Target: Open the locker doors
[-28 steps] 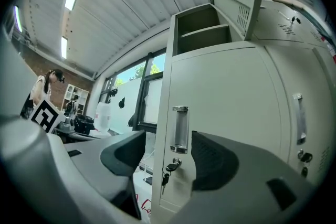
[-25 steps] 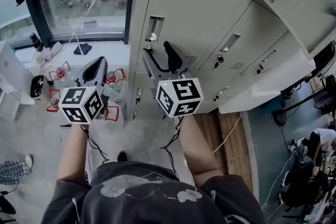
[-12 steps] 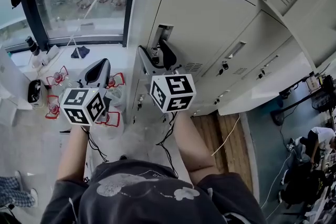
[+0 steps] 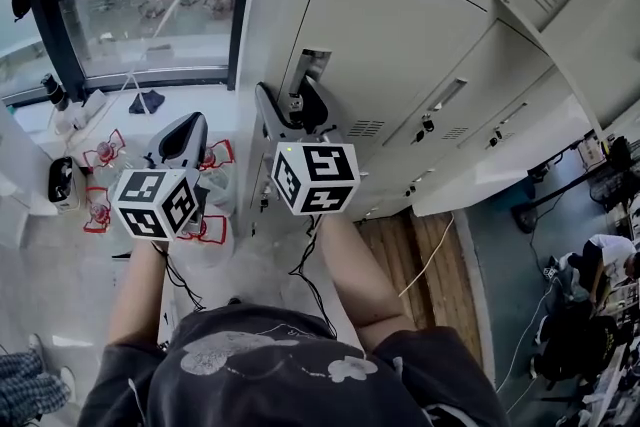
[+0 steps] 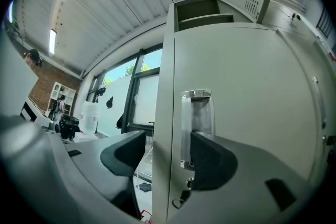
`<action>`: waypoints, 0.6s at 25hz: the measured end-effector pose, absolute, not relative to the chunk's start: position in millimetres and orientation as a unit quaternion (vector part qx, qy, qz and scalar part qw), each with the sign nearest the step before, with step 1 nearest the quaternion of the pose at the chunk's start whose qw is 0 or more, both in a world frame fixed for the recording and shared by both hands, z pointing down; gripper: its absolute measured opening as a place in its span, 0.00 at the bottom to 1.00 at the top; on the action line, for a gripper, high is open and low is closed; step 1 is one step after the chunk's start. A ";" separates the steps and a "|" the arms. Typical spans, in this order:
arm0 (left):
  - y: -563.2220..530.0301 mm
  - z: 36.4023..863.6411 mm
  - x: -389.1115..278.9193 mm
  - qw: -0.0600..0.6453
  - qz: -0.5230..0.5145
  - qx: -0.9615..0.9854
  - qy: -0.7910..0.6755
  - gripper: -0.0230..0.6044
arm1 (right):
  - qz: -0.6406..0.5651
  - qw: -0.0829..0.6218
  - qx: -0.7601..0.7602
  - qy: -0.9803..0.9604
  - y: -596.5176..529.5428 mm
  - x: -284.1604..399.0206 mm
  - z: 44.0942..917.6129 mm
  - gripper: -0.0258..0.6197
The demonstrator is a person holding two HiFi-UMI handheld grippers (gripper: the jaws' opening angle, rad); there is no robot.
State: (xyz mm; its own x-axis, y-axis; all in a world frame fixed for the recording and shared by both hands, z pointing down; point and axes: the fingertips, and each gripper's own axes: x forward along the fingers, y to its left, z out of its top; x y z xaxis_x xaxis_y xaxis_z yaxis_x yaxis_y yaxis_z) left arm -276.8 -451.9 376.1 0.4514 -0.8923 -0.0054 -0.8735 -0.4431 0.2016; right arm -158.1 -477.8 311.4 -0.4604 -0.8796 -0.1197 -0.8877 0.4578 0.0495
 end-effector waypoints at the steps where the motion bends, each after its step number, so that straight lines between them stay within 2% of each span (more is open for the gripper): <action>1: -450.5 376.8 -276.4 0.086 -0.055 0.848 -0.521 0.05 | 0.050 0.038 -0.518 0.853 -476.9 -158.1 311.5 0.47; 10: -431.0 379.5 -270.0 0.086 -0.051 0.848 -0.521 0.05 | 0.051 0.027 -0.529 0.847 -451.1 -151.7 311.6 0.47; 15: -415.9 378.4 -259.2 0.084 -0.047 0.849 -0.520 0.05 | 0.052 0.020 -0.549 0.834 -427.9 -141.9 311.9 0.40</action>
